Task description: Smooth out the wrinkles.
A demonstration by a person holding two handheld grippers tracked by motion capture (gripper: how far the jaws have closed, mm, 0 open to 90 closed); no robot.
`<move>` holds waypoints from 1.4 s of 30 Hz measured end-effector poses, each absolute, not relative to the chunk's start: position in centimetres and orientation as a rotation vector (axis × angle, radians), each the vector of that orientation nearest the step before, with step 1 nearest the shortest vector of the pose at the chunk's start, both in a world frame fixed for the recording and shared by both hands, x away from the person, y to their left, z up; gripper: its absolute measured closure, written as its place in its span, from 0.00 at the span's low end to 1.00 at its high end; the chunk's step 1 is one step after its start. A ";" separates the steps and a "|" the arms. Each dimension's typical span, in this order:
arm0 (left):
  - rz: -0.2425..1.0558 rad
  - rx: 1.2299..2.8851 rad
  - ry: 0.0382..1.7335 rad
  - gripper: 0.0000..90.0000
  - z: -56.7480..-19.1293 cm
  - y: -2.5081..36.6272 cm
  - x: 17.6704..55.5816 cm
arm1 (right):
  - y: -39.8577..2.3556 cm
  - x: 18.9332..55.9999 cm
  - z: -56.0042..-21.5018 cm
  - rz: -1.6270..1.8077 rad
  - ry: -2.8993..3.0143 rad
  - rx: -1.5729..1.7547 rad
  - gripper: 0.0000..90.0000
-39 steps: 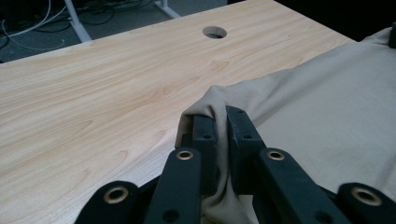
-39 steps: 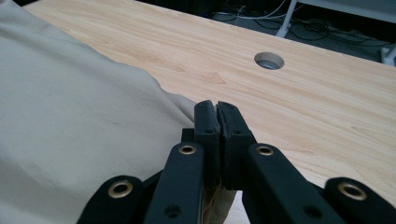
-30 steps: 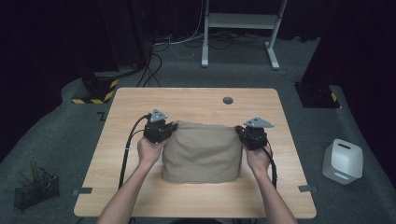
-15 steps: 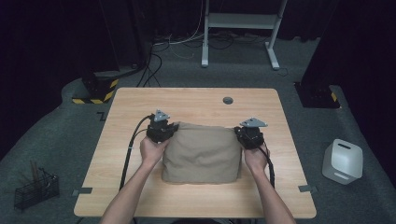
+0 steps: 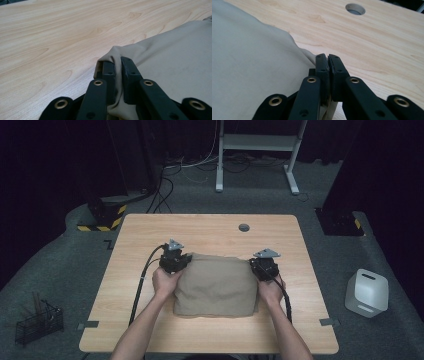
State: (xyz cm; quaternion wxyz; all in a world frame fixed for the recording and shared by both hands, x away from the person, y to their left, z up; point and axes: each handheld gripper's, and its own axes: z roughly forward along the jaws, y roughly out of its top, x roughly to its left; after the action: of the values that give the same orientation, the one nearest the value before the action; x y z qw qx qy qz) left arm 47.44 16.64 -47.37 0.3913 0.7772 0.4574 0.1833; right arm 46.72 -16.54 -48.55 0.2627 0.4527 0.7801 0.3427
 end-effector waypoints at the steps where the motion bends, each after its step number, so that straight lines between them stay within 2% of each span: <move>1: 0.462 1.975 1.165 0.92 -47.5 16.7 47.5 | -16.5 46.8 -48.8 0.912 2.121 1.214 0.96; 9: 0.431 2.028 1.175 0.92 -48.8 16.7 47.3 | -15.8 46.6 -51.3 0.861 2.180 1.204 0.96; 22: 0.428 2.049 1.124 0.93 -49.1 17.2 44.6 | -16.7 45.8 -51.1 0.929 2.221 1.264 0.96; 31: 0.403 2.047 1.158 0.92 -50.2 17.3 45.5 | -16.8 46.0 -51.3 0.913 2.227 1.275 0.95; 35: 0.431 2.043 1.175 0.86 -50.0 17.3 45.4 | -16.9 45.9 -51.1 0.891 2.208 1.290 0.86; 39: 0.446 2.011 1.199 0.67 -49.3 18.2 45.2 | -17.9 46.0 -50.9 0.939 2.213 1.341 0.76; 42: 0.503 1.984 1.196 0.58 -48.3 18.6 44.7 | -18.3 45.6 -50.4 0.984 2.200 1.353 0.75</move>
State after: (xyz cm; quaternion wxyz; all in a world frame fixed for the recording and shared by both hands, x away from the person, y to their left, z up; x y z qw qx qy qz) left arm 44.68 18.63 -48.26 0.3759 0.7754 0.4676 0.1968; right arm 45.61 -18.35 -50.36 0.1874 0.4809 0.7819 0.3497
